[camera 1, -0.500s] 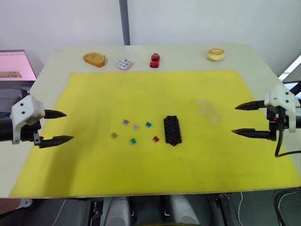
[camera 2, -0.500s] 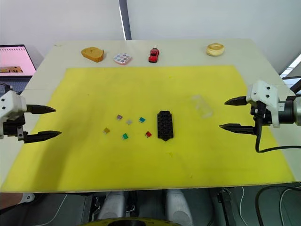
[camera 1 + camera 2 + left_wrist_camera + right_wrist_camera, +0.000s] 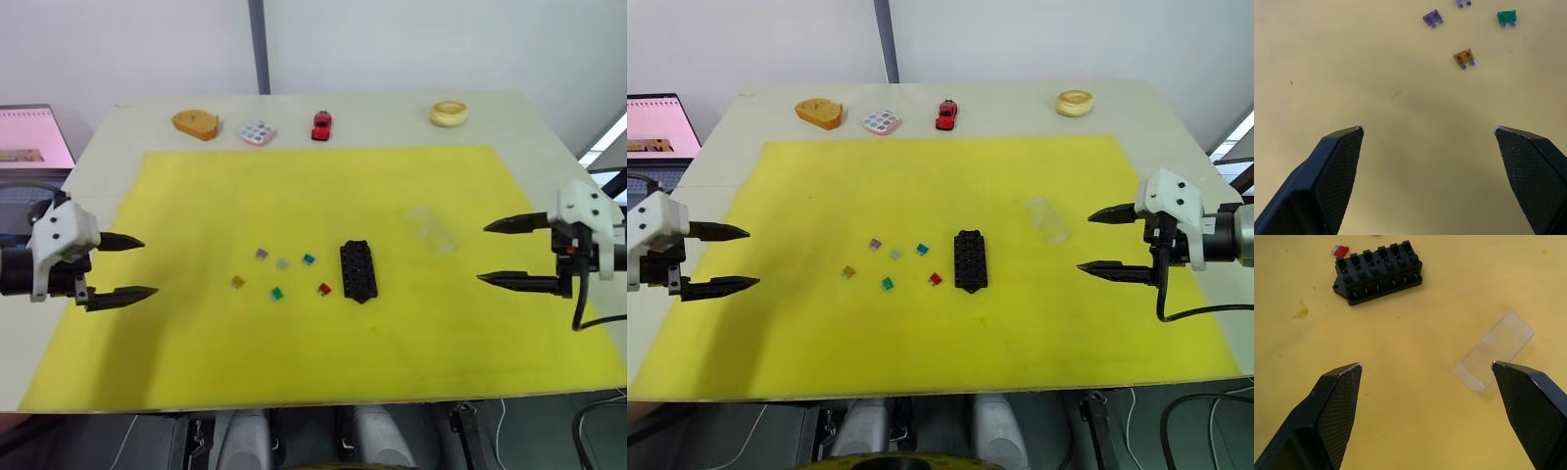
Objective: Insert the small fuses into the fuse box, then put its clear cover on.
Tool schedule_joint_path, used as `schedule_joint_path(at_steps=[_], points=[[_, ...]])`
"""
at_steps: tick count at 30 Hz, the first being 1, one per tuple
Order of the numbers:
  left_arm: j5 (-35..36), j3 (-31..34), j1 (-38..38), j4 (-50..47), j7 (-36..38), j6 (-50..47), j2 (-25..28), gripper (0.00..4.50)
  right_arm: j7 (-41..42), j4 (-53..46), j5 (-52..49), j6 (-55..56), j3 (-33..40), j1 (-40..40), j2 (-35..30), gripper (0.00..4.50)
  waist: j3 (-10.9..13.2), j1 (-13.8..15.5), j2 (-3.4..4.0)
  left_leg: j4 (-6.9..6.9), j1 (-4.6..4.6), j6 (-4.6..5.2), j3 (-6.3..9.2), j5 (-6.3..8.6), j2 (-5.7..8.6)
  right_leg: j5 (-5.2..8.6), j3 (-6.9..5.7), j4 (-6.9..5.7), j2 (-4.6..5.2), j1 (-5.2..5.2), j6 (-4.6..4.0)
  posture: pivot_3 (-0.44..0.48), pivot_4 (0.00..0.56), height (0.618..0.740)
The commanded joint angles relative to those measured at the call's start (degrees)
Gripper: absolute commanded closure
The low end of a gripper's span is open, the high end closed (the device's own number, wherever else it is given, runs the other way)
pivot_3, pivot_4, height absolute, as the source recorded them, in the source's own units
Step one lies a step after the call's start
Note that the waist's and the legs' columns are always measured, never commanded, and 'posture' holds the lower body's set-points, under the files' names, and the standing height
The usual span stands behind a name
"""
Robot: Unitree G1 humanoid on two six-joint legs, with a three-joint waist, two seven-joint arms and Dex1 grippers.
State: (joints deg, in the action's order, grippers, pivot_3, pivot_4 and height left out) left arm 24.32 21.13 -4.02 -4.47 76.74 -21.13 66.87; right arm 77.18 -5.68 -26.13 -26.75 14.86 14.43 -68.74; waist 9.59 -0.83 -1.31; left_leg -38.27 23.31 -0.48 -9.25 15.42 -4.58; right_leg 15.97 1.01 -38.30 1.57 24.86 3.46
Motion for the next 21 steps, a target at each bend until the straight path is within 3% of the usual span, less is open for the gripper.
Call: schedule_joint_path(at_steps=[1, 12, 16, 21], points=[[1.1, 1.1, -0.2, -1.5, 0.3, -1.2, 1.0, 0.00, -0.3, -2.0, -1.2, 0.0, 2.2, 0.7, -0.7, 0.02, 0.0, 0.0, 0.00, 0.00, 0.00, 0.00, 0.00, 0.00, 0.00, 0.00, 0.00, 0.00, 0.00, 0.00, 0.00, 0.000, 0.150, 0.740], [1.5, 0.7, -1.4, -1.6, 0.1, -2.9, 0.4, 0.00, -1.1, -1.5, -1.6, -1.1, 0.7, 3.4, 0.0, 0.02, 0.0, -0.1, 0.00, 0.00, 0.00, 0.01, 0.00, 0.00, 0.00, 0.00, 0.00, 0.00, -0.01, 0.00, 0.00, 0.000, 0.150, 0.740], [3.8, -0.8, -2.5, -2.9, -1.3, -6.3, -2.0, 0.00, -2.8, -2.2, -2.4, -3.2, -1.3, 6.9, 1.0, 0.02, 0.0, -0.1, 0.01, 0.00, 0.00, 0.01, 0.00, 0.01, 0.00, 0.00, 0.00, 0.00, -0.01, 0.00, 0.00, 0.000, 0.150, 0.740], [8.7, -4.5, -3.8, -5.0, -3.3, -13.9, -7.0, 0.00, -7.7, -6.4, -6.4, -9.2, -5.3, 15.4, 7.4, 0.02, 0.0, -0.2, 0.02, -0.02, 0.00, -0.02, 0.01, -0.01, -0.01, -0.01, 0.03, -0.08, -0.04, 0.02, 0.02, 0.000, 0.150, 0.740]])
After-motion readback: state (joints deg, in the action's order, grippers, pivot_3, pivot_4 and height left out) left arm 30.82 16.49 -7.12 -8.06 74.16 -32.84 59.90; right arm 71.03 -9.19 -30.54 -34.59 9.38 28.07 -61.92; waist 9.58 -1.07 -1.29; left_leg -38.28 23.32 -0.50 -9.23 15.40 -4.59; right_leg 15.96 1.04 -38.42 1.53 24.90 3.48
